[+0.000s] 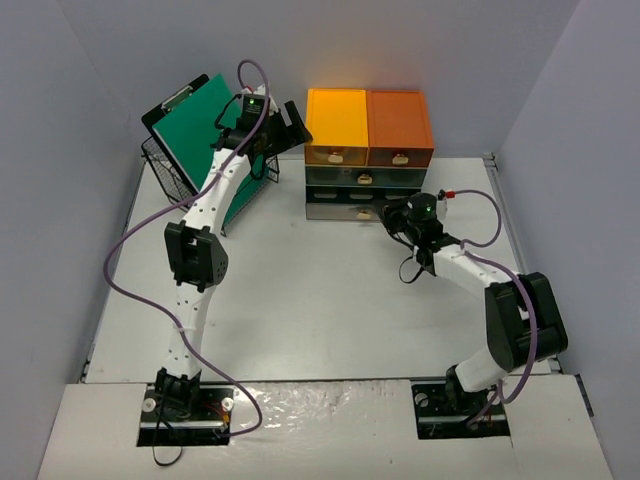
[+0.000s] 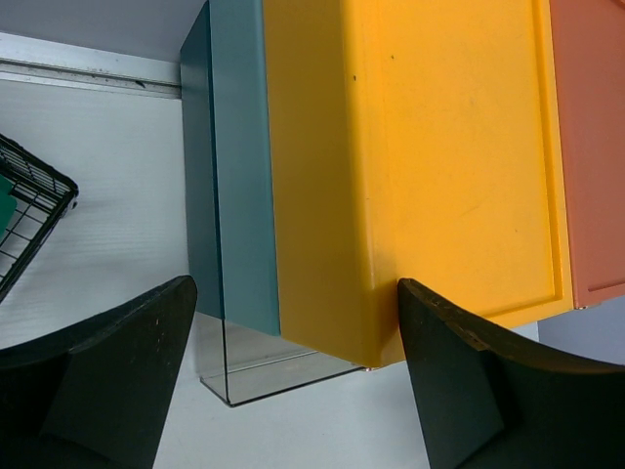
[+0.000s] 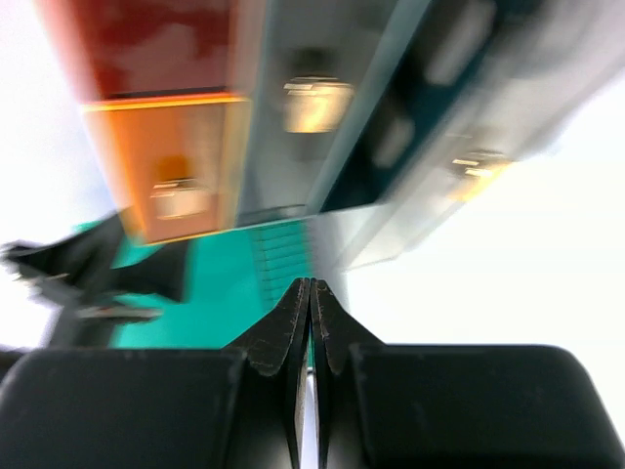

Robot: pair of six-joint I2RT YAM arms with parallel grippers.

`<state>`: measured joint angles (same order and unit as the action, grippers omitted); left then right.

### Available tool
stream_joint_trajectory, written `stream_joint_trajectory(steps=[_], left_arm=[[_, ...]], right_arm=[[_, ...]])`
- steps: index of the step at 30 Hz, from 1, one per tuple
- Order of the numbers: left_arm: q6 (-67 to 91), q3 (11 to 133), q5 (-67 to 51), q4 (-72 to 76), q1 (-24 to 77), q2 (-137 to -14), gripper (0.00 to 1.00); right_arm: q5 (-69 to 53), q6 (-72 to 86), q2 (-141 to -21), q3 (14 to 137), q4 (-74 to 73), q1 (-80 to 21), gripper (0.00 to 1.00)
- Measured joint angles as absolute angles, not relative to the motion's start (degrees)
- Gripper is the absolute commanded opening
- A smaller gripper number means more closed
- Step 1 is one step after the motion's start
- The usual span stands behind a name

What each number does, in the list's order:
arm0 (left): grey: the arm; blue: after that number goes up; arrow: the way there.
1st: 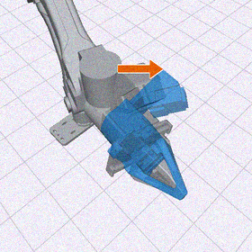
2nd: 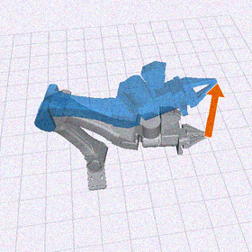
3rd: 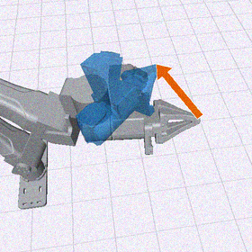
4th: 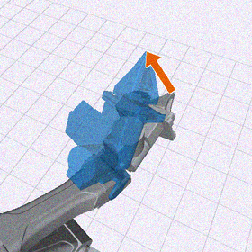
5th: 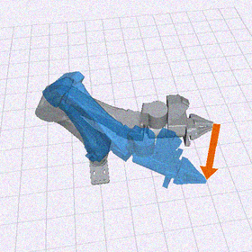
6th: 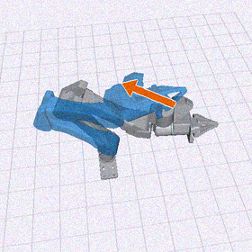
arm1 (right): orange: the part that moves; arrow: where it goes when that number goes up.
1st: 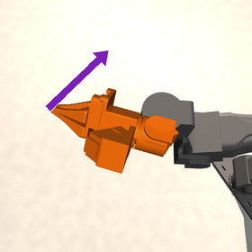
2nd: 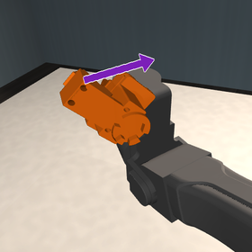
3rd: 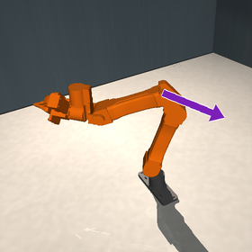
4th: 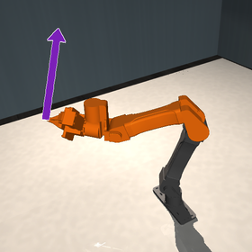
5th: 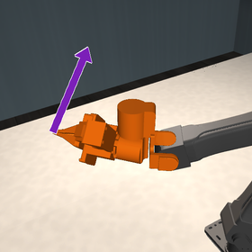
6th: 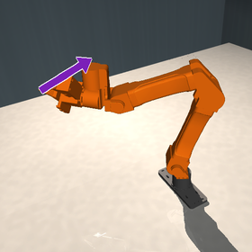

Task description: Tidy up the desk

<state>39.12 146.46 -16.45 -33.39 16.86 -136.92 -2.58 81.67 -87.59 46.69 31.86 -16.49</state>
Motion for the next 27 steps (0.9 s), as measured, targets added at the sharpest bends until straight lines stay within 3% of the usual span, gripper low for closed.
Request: stream_joint_trajectory(steps=[11,27], left_arm=[[39.07,146.73,-16.38,-33.76,16.91,-136.94,0.79],[38.89,147.02,-16.29,-34.48,16.91,-136.94,0.79]], right_arm=[[-3.05,78.74,-96.45,44.18,31.35,-14.83,0.0],[-7.52,74.79,-120.84,66.92,34.14,-10.71,0.0]])
